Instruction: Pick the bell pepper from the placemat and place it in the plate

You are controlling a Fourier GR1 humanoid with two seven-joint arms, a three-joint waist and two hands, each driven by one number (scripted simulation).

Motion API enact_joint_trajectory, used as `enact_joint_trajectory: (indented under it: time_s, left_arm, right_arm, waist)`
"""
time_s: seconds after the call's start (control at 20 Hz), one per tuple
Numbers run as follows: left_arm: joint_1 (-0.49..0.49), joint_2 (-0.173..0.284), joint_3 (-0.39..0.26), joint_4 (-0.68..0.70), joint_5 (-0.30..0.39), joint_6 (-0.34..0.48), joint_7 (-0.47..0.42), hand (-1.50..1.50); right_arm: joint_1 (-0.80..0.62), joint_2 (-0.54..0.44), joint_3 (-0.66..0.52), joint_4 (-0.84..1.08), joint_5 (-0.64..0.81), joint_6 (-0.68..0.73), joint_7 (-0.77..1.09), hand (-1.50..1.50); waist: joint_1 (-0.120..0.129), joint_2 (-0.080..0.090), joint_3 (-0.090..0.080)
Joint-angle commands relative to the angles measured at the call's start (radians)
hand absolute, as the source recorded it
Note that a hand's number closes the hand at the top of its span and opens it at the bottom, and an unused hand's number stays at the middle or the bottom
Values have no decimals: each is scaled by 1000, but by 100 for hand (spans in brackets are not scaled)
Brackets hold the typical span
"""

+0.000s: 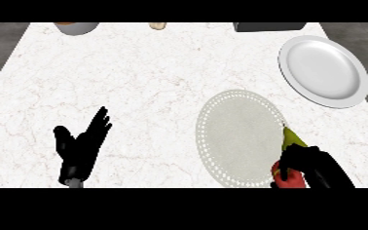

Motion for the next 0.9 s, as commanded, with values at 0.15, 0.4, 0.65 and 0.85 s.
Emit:
enact_joint_trajectory:
  time_s: [0.15, 0.4, 0.65, 0.85]
  left_arm:
    - [-20, -18, -29, 16, -26, 1, 8, 0]
    - [-116, 22, 27, 18, 14, -31, 75, 0]
    - [-86, -21, -2, 59, -24, -14, 9, 0]
    - [-52, 11, 4, 2, -1, -65, 44, 0]
  right_arm:
    - [88, 49, -185, -220, -303, 74, 101, 150]
    - [7, 49, -334, -133, -496, 117, 151, 150]
    - [-179, 3, -483, 179, -628, 102, 43, 150]
    - [-376, -66, -507, 364, -537, 24, 65, 150]
  waist:
    - [26, 9, 0]
    - [36, 11, 1]
    - [47, 14, 2]
    - [58, 13, 1]
